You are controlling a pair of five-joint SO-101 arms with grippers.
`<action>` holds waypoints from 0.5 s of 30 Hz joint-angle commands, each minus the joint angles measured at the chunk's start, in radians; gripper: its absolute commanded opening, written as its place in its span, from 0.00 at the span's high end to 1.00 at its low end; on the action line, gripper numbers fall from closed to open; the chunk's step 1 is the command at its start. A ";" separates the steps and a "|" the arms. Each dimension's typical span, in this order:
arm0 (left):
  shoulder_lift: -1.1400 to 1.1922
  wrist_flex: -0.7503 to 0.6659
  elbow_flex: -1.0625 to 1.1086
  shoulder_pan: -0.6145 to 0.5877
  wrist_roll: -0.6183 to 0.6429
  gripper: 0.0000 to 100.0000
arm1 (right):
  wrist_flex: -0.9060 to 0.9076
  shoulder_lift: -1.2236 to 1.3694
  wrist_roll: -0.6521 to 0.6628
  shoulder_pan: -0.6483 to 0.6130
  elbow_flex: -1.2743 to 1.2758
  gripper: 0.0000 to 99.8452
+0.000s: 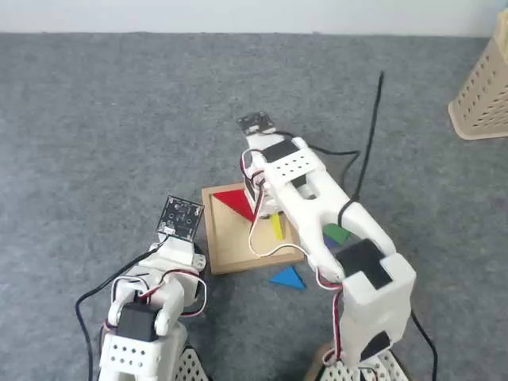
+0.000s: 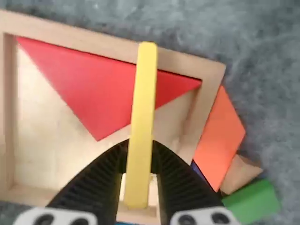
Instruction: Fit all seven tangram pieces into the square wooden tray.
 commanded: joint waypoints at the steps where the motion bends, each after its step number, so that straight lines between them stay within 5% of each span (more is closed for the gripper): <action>1: -0.020 0.006 -0.018 -0.003 0.006 0.99 | -0.027 0.013 -0.034 0.030 -0.008 0.99; 15: -0.020 0.006 -0.018 -0.003 0.006 0.99 | -0.025 0.035 -0.028 0.274 -0.003 0.99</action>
